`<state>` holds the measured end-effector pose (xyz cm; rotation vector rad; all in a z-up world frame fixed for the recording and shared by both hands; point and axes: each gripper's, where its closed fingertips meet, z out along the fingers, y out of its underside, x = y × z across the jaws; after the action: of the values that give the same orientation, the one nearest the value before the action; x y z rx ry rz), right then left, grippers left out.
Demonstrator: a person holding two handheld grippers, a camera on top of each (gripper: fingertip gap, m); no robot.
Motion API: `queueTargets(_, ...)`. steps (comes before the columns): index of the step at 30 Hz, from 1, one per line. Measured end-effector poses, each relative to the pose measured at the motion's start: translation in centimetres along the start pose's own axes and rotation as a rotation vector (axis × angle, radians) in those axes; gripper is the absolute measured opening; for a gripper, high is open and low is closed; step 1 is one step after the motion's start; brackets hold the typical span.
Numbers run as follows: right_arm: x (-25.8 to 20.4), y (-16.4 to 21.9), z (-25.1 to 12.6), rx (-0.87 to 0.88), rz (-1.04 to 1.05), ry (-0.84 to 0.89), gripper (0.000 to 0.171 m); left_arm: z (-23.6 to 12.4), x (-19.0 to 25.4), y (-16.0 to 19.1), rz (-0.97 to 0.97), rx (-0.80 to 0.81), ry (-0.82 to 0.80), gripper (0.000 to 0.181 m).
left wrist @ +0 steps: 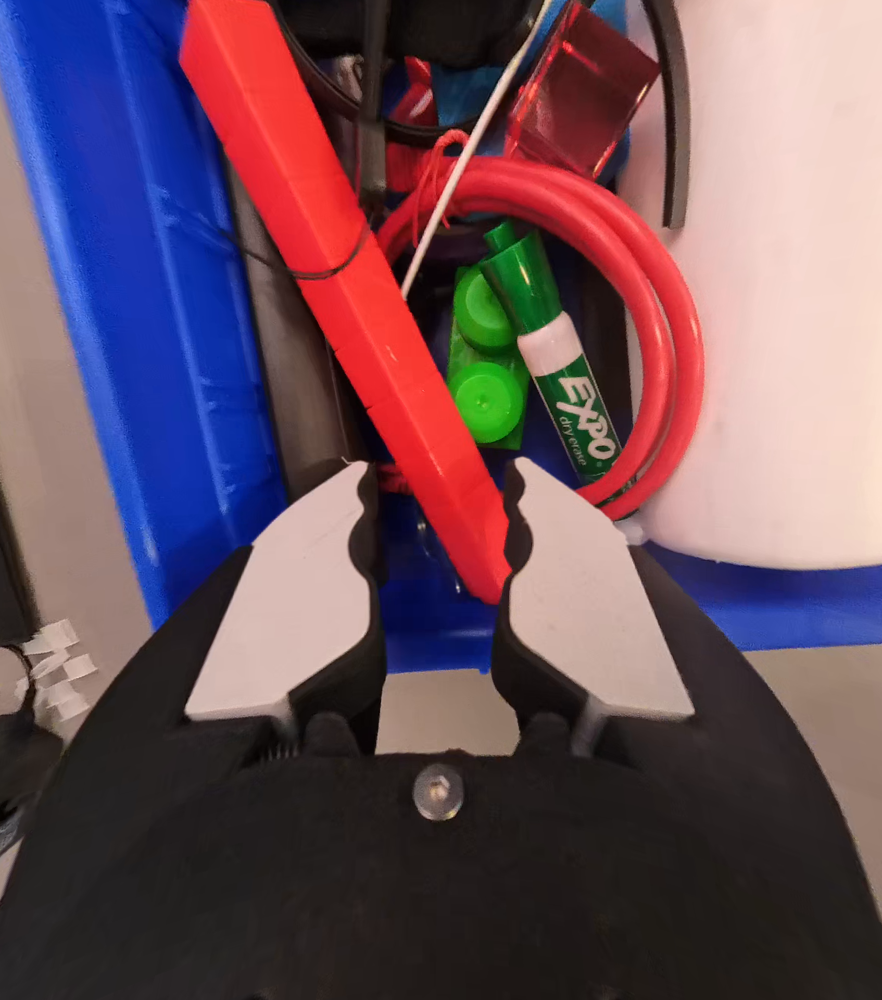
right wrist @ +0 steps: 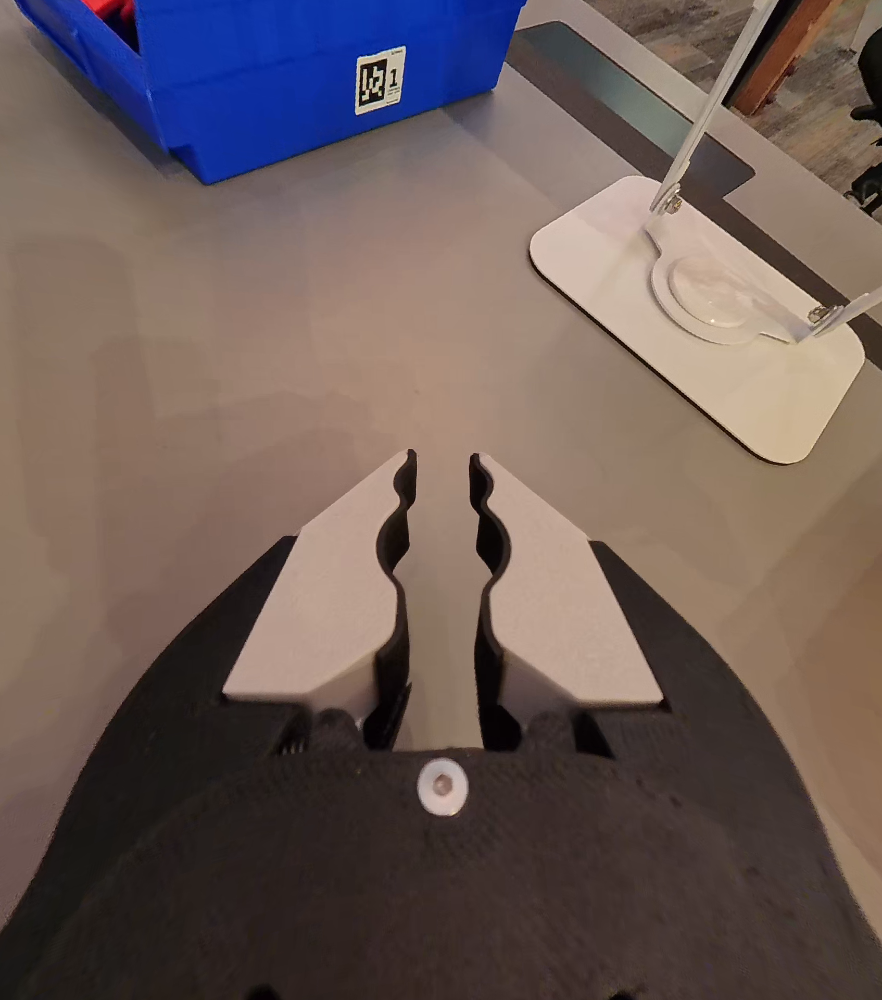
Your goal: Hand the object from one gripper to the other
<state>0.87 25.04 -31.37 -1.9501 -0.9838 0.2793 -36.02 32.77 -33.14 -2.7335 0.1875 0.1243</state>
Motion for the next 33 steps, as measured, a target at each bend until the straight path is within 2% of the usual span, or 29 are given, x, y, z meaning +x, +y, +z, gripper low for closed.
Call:
queueTargets(4, 0.3, 0.2, 0.0, 0.0, 0.015, -0.004, 0.017, 1.3, 0.2, 0.0, -0.019, -0.046, 0.01, 0.036)
queueTargets(9, 0.7, 0.2, -0.1, 0.008, 0.036, -0.007, 0.016, 0.8, -0.2, -0.3, -0.046, 0.01, 0.006, 0.031)
queueTargets(17, 0.6, 0.4, 0.0, 0.003, 0.043, -0.02, 0.015, -1.9, -1.1, -1.4, -0.106, 0.164, 0.121, 0.03)
queueTargets(27, 0.5, 0.5, 0.2, 0.003, 0.05, -0.03, 0.014, -5.9, -2.3, -3.0, -0.1, 0.346, 0.105, 0.027)
queueTargets(33, 0.2, -0.1, -0.1, 0.045, 0.013, -0.069, 0.022, -7.9, -2.5, -3.5, -0.051, 0.398, 0.089, 0.026)
